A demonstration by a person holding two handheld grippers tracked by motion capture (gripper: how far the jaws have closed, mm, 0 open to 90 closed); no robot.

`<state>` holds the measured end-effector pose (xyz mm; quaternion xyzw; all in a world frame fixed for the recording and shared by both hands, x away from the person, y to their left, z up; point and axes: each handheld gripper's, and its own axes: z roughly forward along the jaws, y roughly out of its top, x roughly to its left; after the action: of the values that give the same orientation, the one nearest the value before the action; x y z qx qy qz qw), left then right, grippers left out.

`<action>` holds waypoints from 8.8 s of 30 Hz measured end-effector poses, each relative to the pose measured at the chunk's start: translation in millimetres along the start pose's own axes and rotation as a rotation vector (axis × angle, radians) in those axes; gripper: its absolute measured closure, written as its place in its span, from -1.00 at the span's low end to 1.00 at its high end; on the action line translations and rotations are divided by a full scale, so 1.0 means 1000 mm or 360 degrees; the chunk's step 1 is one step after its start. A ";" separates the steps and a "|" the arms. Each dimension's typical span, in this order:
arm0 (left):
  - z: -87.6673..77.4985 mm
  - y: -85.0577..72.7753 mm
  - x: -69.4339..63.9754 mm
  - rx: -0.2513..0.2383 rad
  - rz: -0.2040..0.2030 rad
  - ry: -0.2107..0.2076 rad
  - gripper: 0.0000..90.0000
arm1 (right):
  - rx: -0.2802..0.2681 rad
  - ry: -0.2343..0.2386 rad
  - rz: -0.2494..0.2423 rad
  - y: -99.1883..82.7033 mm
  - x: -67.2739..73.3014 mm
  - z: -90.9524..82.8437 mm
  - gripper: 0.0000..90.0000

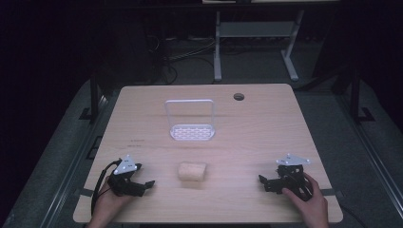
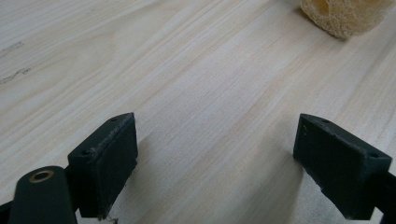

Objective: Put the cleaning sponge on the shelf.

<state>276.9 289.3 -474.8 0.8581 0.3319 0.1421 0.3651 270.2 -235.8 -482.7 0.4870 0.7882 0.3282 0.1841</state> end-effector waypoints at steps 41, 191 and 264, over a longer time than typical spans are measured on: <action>-0.003 0.023 0.005 -0.0054 0.0007 -0.0151 -0.69 | -0.0002 0.0002 -0.0002 0.000 0.000 0.001 -0.99; 0.085 0.131 -0.059 0.0251 0.0807 -0.0698 -0.68 | -0.0003 0.0002 -0.0003 0.000 0.000 0.001 -0.99; 0.064 0.119 -0.048 0.0146 0.0268 -0.0204 -0.28 | -0.0002 0.0002 -0.0003 0.000 0.000 0.001 -0.98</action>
<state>327.5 161.9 -433.4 0.9061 0.2409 0.1018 0.3326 271.0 -235.8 -482.9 0.4859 0.7887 0.3287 0.1840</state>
